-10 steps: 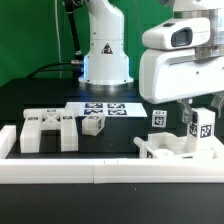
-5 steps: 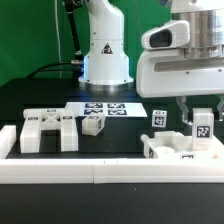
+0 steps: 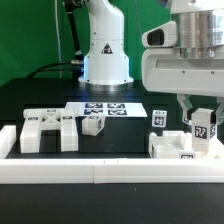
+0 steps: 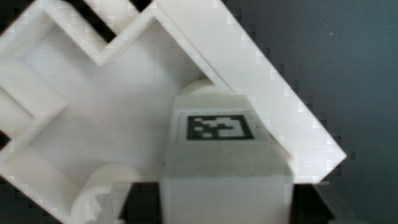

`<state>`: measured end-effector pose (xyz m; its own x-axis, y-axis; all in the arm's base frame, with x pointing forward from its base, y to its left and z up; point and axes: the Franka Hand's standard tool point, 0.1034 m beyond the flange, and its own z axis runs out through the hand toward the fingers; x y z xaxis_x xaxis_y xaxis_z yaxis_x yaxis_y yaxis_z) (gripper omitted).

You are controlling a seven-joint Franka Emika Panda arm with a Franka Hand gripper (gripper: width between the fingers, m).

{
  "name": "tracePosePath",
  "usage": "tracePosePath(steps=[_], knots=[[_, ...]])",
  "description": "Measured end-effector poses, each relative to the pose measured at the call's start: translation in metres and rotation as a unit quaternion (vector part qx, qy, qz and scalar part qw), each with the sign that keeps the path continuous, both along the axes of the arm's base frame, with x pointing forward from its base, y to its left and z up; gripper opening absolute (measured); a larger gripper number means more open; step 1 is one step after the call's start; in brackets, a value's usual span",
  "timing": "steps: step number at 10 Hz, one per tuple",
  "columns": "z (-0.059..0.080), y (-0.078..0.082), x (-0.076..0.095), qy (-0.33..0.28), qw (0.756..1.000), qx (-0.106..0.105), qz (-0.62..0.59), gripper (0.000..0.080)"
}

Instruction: Assemble chair

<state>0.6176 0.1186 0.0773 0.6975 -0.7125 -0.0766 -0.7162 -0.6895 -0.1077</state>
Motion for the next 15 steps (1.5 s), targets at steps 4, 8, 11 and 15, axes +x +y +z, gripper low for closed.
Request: tracePosePath(steps=[4,8,11,15], knots=[[-0.0003,0.0,-0.0001,0.02,0.988,0.004,-0.154,0.0291],[-0.0005,0.0008,-0.0003,0.027,0.979,0.006,-0.203,0.0296],[0.0005,0.0045,-0.0005,0.021,0.988,0.005,-0.155,0.0496],[0.003,0.0054,0.0013,-0.011,0.998,-0.002,0.064,0.0648]])
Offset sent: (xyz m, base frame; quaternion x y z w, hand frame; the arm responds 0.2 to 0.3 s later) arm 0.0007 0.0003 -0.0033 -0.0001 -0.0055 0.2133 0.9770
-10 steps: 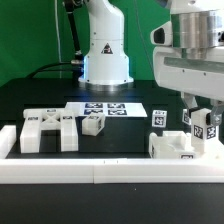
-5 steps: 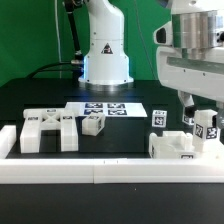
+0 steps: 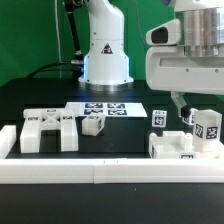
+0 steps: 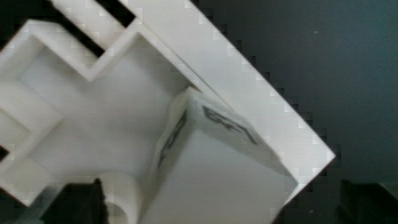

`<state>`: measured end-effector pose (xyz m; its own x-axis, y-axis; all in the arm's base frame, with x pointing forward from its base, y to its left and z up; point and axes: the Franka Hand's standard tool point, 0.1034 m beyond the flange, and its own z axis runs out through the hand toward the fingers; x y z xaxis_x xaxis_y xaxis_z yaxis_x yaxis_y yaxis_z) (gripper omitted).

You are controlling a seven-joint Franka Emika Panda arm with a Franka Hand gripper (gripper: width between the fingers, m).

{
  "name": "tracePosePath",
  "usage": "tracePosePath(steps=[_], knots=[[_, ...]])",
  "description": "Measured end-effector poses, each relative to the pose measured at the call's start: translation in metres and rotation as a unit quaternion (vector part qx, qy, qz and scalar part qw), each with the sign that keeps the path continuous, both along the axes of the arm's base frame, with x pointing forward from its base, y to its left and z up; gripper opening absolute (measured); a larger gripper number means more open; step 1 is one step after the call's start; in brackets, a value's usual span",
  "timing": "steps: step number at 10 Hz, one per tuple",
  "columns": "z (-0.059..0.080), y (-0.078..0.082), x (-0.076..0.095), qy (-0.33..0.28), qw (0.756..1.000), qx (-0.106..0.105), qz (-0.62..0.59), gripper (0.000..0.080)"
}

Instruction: Assemble chair

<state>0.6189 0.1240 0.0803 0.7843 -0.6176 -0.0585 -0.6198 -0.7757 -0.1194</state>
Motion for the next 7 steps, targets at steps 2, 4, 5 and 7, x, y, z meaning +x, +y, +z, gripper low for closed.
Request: tracePosePath(steps=[2,4,5,7], knots=[[-0.0008,0.0011,-0.0005,-0.012,0.996,-0.003,0.092,0.0649],[-0.001,0.002,-0.0009,-0.026,0.977,-0.007,0.211,0.0649],[-0.0011,0.0019,-0.0009,-0.031,0.966,-0.012,0.255,0.0649],[-0.0004,0.0016,0.0002,-0.043,0.931,-0.032,0.361,0.0649]])
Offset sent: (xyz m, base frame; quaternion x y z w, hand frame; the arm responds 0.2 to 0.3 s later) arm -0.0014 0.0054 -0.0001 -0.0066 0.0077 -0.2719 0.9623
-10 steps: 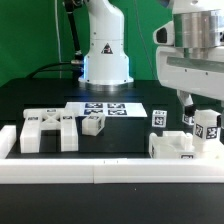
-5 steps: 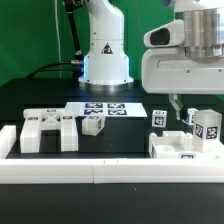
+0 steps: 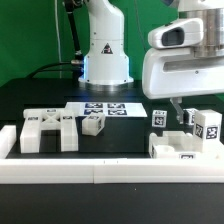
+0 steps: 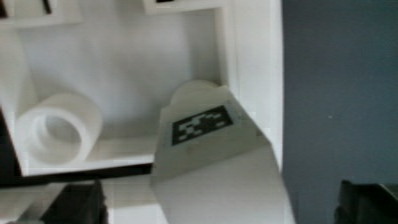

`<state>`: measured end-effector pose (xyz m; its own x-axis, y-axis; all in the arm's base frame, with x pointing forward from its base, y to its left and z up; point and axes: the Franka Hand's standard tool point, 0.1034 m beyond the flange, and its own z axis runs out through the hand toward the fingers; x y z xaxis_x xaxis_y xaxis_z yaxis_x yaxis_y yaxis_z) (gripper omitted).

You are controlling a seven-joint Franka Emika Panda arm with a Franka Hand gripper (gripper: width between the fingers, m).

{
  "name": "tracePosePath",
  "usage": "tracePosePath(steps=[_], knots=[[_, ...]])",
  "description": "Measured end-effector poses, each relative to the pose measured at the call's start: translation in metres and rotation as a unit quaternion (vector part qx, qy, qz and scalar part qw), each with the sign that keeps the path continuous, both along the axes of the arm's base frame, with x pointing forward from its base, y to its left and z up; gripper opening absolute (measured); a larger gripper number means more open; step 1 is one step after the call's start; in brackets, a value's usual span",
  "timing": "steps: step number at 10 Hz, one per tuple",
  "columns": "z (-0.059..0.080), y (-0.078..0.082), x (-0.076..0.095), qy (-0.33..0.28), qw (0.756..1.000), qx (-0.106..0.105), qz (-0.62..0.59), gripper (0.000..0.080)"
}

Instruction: Assemble chair

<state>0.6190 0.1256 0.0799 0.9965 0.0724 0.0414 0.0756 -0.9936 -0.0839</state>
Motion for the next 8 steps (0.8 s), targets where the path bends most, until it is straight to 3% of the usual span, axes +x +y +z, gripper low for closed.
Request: tracePosePath(steps=[2,4,5,6,8], knots=[[-0.0014,-0.0024,0.0006,-0.009,0.998,-0.006,0.055,0.0649],[-0.0028,-0.0029,0.0003,-0.008,0.999,-0.006,0.053,0.0401],[-0.003,-0.0029,0.0003,-0.007,0.999,-0.006,0.047,0.0401],[-0.003,-0.003,0.0003,-0.007,0.999,-0.006,0.042,0.0288],[-0.0031,-0.0026,0.0002,-0.003,1.0,-0.004,0.004,0.0288]])
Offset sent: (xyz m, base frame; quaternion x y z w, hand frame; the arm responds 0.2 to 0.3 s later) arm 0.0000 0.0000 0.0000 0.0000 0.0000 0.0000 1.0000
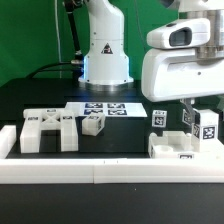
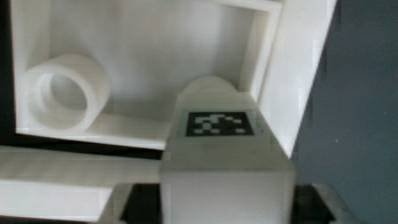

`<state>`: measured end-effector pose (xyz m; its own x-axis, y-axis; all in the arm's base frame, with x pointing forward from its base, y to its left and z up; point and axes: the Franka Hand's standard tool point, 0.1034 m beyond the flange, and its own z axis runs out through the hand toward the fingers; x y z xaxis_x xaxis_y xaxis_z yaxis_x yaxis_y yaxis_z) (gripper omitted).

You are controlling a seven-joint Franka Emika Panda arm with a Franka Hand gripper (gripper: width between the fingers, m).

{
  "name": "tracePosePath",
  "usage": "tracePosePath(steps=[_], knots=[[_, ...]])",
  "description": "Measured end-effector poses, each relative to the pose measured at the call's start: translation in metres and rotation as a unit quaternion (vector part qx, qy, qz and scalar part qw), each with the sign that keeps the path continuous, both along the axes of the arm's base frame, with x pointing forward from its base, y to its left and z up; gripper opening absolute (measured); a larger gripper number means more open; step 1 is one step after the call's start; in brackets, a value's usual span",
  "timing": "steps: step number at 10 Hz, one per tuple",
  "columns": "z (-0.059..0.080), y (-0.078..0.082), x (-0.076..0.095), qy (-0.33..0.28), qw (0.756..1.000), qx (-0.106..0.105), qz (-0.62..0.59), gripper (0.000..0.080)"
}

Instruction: Assemble chair

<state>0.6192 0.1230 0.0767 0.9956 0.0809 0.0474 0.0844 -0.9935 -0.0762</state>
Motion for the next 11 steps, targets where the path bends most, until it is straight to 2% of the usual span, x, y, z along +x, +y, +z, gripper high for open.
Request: tracePosePath(steps=[3,5,8,11], knots=[[-0.0003,-0.0005,0.0,0.011,0.993,0.009,-0.121,0.0288],[-0.0008,-0.0023,-0.0001,0.022,0.972,0.019,-0.234,0.0289],[-0.0015,-0.0036,-0.0003,0.037,0.925,0.026,-0.378,0.029],[-0.0019,-0.0024,-0.0003,0.052,0.851,0.036,-0.522,0.029]])
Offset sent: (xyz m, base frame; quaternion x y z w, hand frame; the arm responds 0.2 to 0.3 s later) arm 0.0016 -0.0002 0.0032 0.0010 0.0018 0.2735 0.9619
